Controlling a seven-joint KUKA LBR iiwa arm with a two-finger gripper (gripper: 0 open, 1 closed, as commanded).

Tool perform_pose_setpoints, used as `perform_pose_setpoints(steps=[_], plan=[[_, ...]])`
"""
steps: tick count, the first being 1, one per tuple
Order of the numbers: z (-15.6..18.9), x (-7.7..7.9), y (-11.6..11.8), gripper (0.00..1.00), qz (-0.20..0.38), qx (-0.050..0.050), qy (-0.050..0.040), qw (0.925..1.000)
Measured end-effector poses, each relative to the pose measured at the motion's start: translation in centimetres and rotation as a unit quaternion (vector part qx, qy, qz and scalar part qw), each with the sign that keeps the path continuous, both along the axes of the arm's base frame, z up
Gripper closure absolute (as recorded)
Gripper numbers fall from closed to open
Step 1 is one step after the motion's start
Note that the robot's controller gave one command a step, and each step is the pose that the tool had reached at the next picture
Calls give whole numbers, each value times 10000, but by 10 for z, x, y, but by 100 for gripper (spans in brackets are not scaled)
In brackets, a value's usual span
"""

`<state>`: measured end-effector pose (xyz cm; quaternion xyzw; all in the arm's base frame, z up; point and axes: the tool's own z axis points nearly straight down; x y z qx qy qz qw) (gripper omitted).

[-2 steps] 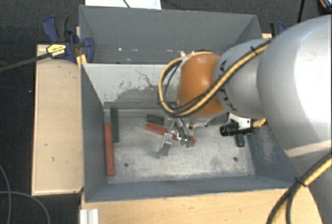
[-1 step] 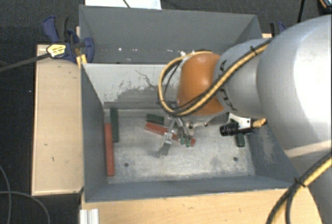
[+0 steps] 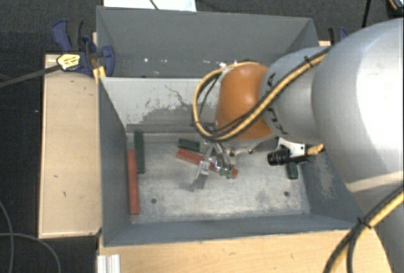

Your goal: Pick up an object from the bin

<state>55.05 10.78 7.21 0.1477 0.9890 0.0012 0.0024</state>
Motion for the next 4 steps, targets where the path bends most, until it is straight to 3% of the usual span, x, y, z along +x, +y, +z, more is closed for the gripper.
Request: perform_pose_setpoints(steps=[1,3,4], plan=[[2,2,0,100,-9,2,-17,10000],[43,3,0,100,-17,1,2,10000],[97,5,0,100,3,3,-5,10000]])
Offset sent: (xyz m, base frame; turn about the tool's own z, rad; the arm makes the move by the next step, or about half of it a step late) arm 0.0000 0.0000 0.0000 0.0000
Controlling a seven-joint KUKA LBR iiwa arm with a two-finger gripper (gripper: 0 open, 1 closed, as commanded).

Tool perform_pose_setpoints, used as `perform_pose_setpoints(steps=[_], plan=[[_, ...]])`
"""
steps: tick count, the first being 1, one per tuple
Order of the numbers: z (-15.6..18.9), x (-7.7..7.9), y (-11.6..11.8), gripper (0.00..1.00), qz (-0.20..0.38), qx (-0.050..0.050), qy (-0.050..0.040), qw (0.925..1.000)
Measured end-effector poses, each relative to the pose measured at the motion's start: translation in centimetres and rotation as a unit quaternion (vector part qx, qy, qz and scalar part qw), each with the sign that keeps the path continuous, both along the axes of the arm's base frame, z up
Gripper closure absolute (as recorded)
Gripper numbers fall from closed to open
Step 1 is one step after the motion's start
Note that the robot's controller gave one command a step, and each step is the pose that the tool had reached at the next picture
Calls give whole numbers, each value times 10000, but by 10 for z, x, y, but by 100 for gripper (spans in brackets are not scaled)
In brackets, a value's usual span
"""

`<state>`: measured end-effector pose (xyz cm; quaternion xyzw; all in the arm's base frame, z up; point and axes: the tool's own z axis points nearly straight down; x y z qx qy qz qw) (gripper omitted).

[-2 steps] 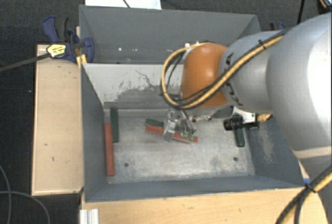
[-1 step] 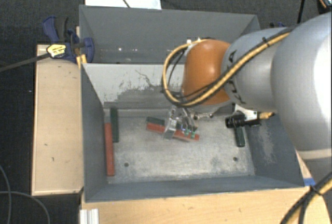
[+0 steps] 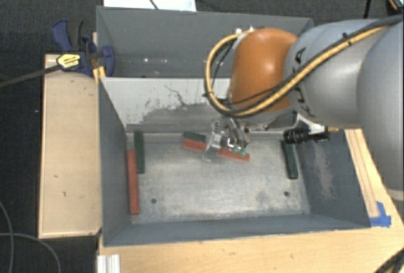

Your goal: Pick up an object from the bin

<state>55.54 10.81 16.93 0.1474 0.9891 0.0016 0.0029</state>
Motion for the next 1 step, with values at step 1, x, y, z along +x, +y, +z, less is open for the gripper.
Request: perform_pose_setpoints(steps=[1], plan=[[31,1,0,100,23,-1,5,10000]])
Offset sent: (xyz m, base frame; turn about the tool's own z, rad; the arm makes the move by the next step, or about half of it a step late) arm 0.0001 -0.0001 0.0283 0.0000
